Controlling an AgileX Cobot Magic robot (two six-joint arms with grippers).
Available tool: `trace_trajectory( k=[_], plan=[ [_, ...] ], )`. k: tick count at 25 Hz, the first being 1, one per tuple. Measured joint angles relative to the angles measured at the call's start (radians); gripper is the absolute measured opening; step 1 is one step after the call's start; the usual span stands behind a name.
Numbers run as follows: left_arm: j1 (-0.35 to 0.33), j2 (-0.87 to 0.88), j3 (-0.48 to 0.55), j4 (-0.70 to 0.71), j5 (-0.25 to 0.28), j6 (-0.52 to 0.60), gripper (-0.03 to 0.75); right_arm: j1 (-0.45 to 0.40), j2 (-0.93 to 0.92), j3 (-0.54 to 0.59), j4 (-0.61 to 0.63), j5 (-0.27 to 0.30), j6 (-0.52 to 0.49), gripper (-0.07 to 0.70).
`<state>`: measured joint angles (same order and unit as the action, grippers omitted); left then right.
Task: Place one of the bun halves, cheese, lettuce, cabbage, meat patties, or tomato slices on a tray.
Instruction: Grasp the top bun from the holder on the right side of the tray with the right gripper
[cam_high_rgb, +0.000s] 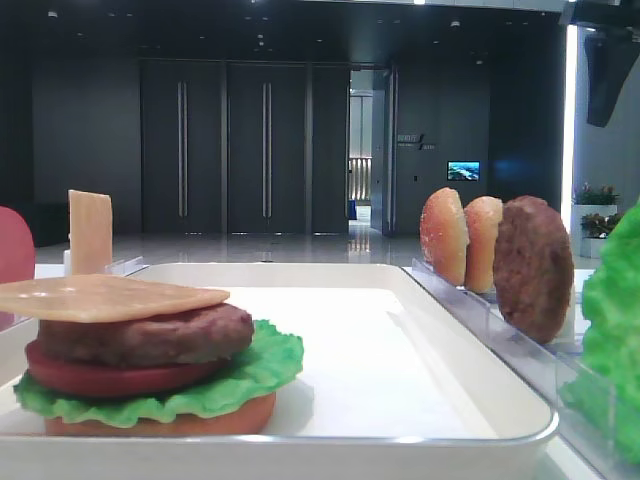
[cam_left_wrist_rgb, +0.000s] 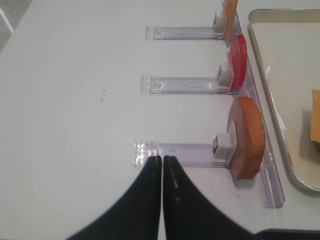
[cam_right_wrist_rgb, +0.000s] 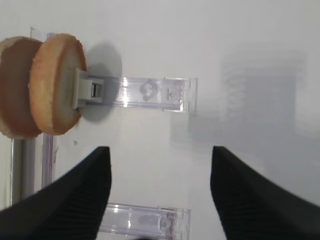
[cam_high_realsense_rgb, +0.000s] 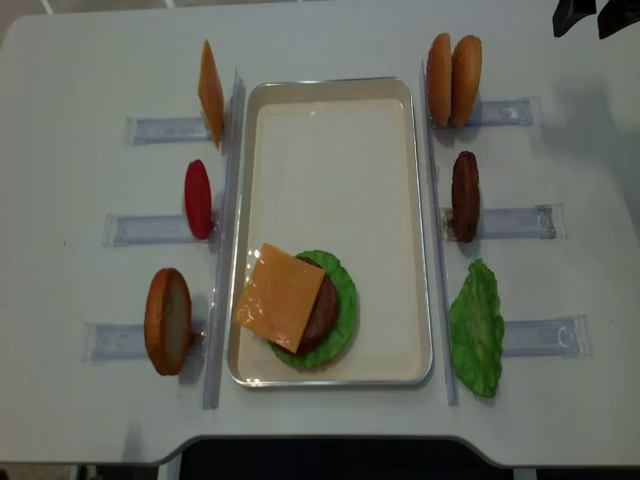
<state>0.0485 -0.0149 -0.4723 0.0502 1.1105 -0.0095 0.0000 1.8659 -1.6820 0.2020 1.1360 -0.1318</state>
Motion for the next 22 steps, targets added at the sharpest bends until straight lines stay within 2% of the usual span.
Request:
trace_trajectory(
  k=[13,22],
  plan=[
    [0.0,0.0,0.0,0.0,0.0,0.0,0.0,0.005,0.042,-0.052,0.0,0.003,0.025,0.421],
    [0.0,0.0,0.0,0.0,0.0,0.0,0.0,0.143,0.042,-0.052,-0.004,0.01,0.139,0.48]
  ],
)
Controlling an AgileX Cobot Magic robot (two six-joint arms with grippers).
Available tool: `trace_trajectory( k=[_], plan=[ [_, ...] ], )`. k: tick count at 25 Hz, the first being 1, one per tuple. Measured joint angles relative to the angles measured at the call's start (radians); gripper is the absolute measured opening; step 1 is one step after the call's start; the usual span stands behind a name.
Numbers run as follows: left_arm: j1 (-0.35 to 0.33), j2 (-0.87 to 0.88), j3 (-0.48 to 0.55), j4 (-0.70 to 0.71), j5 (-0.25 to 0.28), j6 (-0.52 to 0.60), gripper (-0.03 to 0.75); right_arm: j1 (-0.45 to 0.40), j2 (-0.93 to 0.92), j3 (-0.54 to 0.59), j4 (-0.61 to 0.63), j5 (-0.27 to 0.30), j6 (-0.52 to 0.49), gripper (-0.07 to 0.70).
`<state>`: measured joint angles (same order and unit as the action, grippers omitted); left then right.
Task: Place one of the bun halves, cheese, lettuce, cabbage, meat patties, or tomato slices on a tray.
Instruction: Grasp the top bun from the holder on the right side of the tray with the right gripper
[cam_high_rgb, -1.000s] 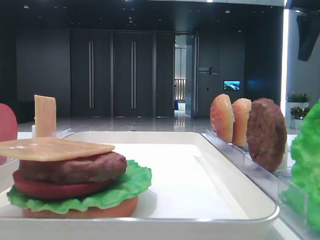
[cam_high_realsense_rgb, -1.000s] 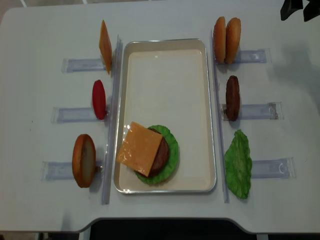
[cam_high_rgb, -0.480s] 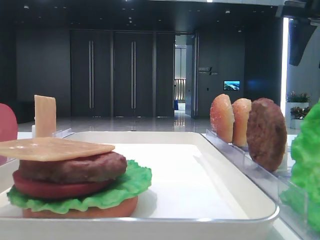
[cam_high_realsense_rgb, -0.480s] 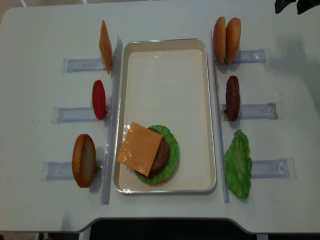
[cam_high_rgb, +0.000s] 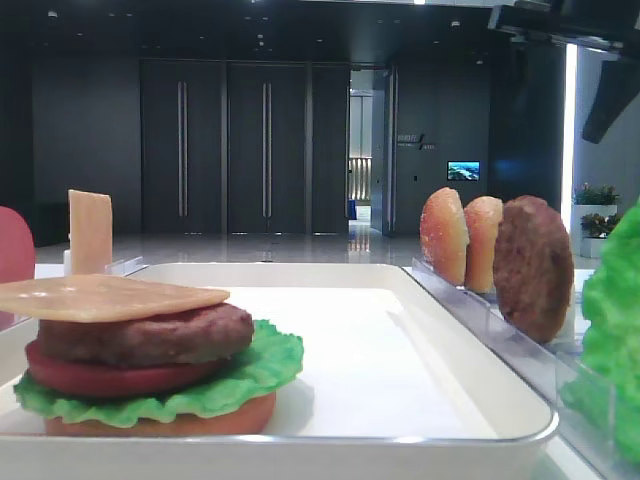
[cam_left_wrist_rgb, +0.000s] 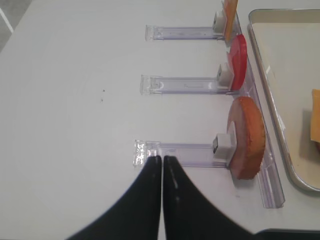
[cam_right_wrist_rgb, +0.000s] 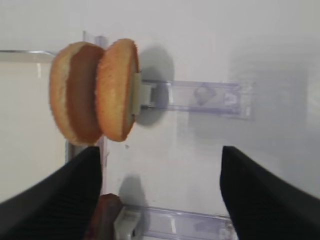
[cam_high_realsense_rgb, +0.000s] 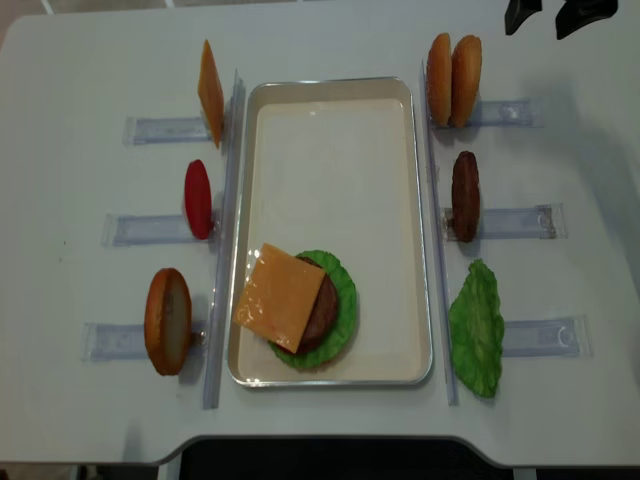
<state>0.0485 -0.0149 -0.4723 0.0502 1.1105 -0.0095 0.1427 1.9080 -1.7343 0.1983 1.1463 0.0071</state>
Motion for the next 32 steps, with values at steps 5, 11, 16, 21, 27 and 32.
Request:
trace_trajectory(
  k=[5,11,16,21,27,32],
  plan=[
    [0.0,0.0,0.0,0.0,0.0,0.0,0.0,0.091,0.0,0.0,0.002,-0.012,0.058,0.484],
    [0.0,0.0,0.0,0.0,0.0,0.0,0.0,0.172,0.0,0.0,0.006,-0.051,0.123,0.486],
    [0.0,0.0,0.0,0.0,0.0,0.0,0.0,0.206,0.0,0.0,0.008,-0.092,0.182,0.486],
    [0.0,0.0,0.0,0.0,0.0,0.0,0.0,0.205,0.0,0.0,0.008,-0.12,0.198,0.486],
    [0.0,0.0,0.0,0.0,0.0,0.0,0.0,0.186,0.014,0.0,0.007,-0.133,0.2,0.486],
    [0.0,0.0,0.0,0.0,0.0,0.0,0.0,0.18,0.044,0.0,0.008,-0.148,0.198,0.486]
  ],
)
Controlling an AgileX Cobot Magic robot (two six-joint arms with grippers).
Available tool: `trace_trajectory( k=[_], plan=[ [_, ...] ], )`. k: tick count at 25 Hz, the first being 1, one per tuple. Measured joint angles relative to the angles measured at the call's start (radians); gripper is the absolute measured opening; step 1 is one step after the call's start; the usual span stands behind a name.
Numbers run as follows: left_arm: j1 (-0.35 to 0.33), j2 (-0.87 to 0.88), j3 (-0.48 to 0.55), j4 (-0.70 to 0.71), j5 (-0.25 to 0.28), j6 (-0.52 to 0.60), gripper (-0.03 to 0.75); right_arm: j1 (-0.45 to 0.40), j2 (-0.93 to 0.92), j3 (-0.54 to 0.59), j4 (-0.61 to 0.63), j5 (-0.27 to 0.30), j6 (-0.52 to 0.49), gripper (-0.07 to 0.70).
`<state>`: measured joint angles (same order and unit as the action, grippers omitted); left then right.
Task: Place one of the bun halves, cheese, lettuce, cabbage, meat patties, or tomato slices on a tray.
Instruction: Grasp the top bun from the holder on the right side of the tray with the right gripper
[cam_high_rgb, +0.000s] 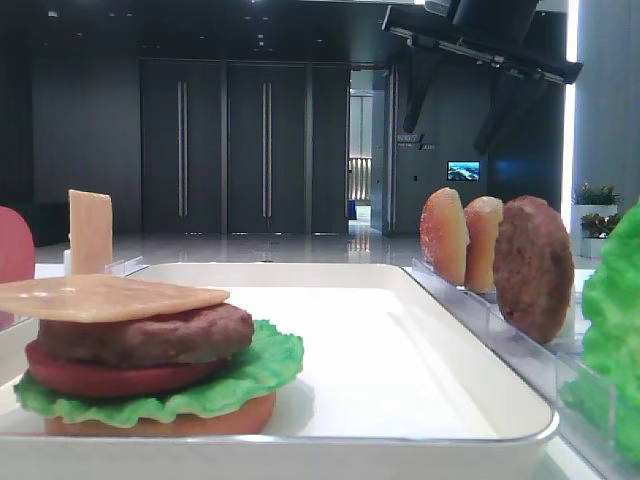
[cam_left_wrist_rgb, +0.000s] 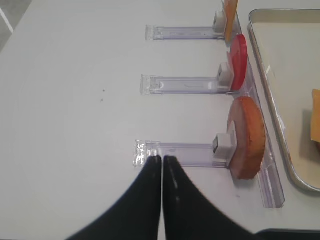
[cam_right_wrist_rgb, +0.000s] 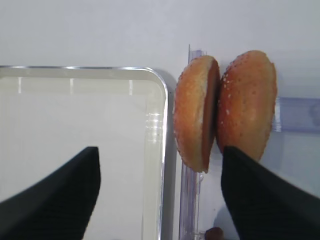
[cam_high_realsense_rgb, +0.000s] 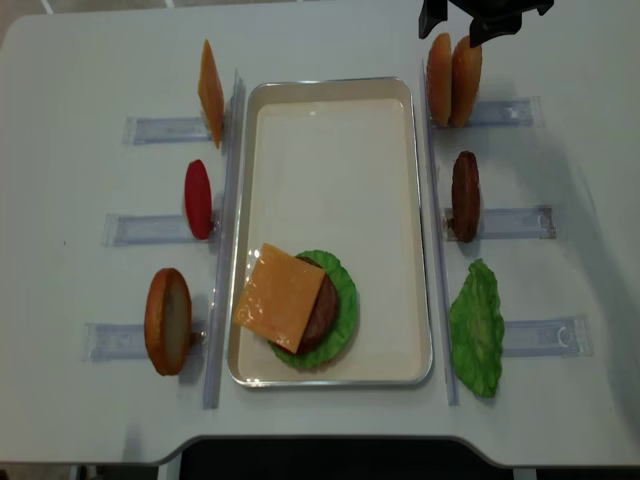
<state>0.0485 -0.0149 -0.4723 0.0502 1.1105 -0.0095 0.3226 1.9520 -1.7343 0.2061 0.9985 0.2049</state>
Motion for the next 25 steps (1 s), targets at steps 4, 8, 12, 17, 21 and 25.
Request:
trace_trajectory(
  k=[4,8,12,17,21,25],
  plan=[
    [0.0,0.0,0.0,0.0,0.0,0.0,0.0,0.0,0.023,0.0,0.003,-0.008,-0.008,0.486],
    [0.0,0.0,0.0,0.0,0.0,0.0,0.0,0.0,0.046,0.0,0.026,-0.016,-0.021,0.486],
    [0.0,0.0,0.0,0.0,0.0,0.0,0.0,0.0,0.057,0.0,0.026,-0.029,-0.031,0.486],
    [0.0,0.0,0.0,0.0,0.0,0.0,0.0,0.0,0.063,0.0,0.026,-0.049,-0.045,0.486],
    [0.0,0.0,0.0,0.0,0.0,0.0,0.0,-0.003,0.063,0.0,0.025,-0.061,-0.048,0.486],
    [0.0,0.0,0.0,0.0,0.0,0.0,0.0,-0.009,0.067,0.0,0.024,-0.062,-0.053,0.486]
  ],
)
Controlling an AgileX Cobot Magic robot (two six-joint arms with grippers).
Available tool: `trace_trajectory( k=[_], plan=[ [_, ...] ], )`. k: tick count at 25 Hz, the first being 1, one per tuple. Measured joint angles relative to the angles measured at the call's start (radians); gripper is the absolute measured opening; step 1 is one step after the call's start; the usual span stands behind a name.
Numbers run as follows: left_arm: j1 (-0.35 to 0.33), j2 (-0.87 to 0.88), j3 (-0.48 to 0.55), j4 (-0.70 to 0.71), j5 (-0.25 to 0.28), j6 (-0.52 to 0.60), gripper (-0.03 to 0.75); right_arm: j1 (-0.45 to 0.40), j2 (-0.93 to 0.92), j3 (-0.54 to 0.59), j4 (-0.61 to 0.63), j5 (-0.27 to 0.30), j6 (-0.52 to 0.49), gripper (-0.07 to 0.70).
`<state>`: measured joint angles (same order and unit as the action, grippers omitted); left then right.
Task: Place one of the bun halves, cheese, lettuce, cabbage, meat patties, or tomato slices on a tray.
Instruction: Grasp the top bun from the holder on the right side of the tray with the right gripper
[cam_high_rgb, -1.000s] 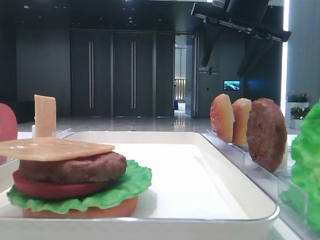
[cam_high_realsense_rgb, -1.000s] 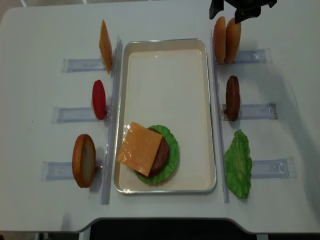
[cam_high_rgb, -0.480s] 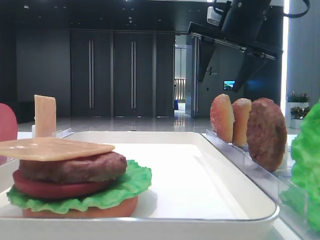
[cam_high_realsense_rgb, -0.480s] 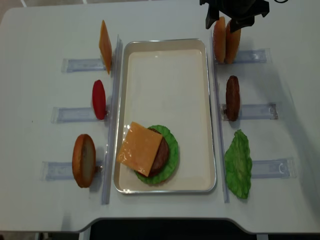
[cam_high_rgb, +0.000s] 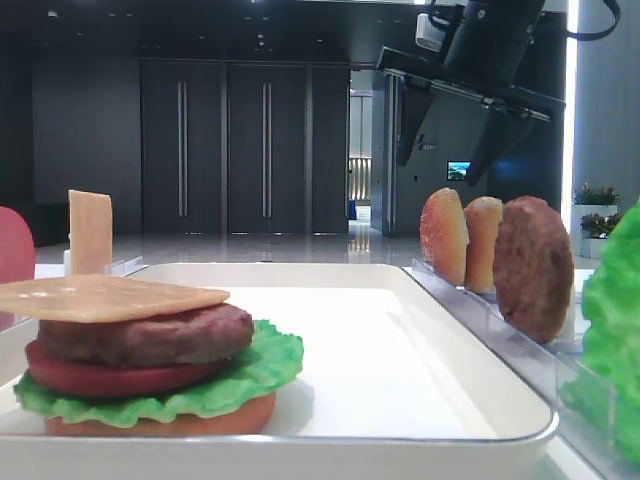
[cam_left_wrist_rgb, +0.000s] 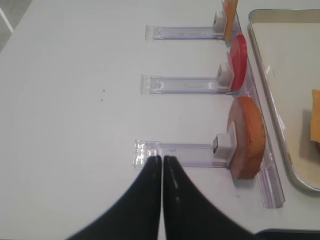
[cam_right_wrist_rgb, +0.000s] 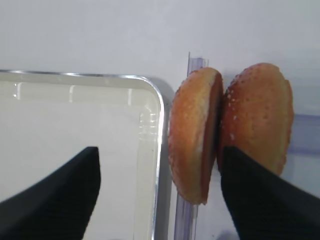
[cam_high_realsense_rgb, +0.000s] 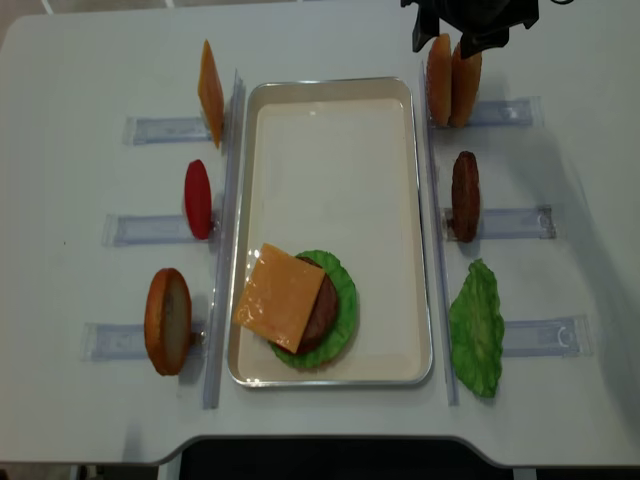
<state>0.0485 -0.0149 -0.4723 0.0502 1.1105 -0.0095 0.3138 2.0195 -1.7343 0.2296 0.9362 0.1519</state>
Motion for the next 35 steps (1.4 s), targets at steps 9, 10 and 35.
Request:
trace_trajectory(
  k=[9,10,35],
  plan=[
    [0.0,0.0,0.0,0.0,0.0,0.0,0.0,-0.002,0.036,0.0,-0.001,-0.008,-0.016,0.486],
    [0.0,0.0,0.0,0.0,0.0,0.0,0.0,-0.002,0.04,-0.001,-0.001,-0.007,-0.017,0.486],
    [0.0,0.0,0.0,0.0,0.0,0.0,0.0,0.005,0.043,-0.001,-0.035,-0.022,-0.019,0.486]
  ],
)
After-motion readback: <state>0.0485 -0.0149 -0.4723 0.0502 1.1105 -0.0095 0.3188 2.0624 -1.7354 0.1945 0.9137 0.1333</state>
